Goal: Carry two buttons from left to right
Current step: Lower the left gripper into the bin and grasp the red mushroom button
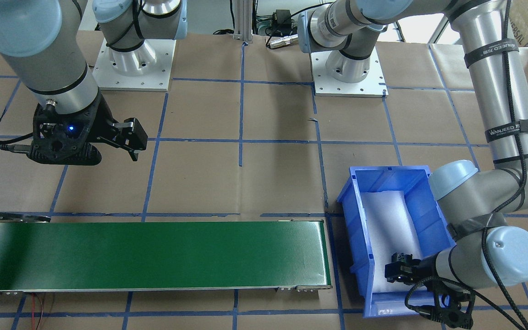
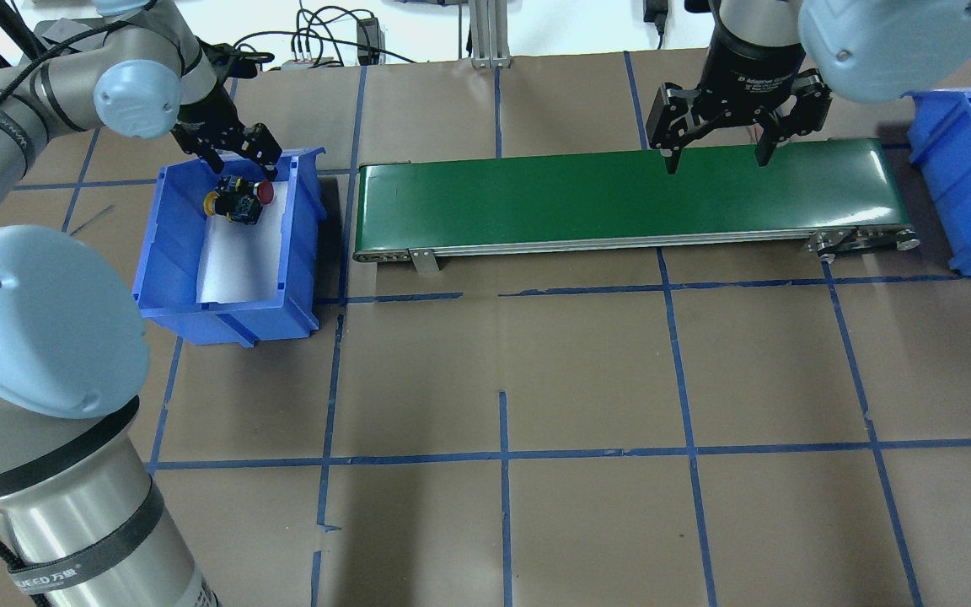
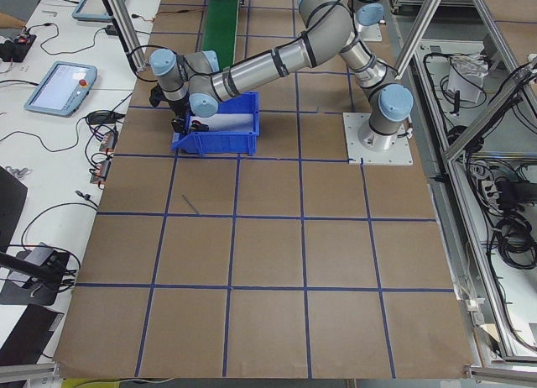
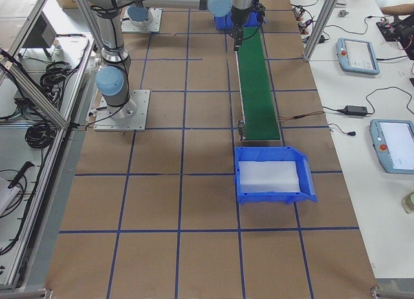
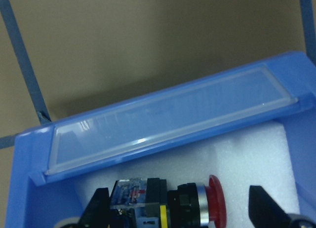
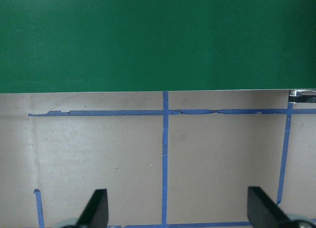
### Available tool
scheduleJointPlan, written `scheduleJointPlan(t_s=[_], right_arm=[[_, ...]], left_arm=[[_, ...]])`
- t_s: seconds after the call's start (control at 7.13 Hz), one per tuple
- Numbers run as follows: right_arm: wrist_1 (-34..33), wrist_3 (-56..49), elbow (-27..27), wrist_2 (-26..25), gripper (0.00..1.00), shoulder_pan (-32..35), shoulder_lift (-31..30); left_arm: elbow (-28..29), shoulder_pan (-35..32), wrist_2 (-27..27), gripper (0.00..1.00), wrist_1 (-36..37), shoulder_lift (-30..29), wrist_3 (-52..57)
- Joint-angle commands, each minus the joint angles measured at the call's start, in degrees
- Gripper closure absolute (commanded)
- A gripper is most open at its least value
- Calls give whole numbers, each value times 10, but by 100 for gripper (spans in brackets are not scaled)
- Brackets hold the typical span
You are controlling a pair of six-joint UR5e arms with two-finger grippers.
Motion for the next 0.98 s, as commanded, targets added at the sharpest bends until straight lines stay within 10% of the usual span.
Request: scheduleJointPlan(t_s=[0.0,0.84], right_arm=[[0,0,1,-1,0,0,1],[0,-1,0,-1,0,0,0]], left_arm=[[0,0,1,0,0,0,4],[-2,5,2,0,0,-2,16]])
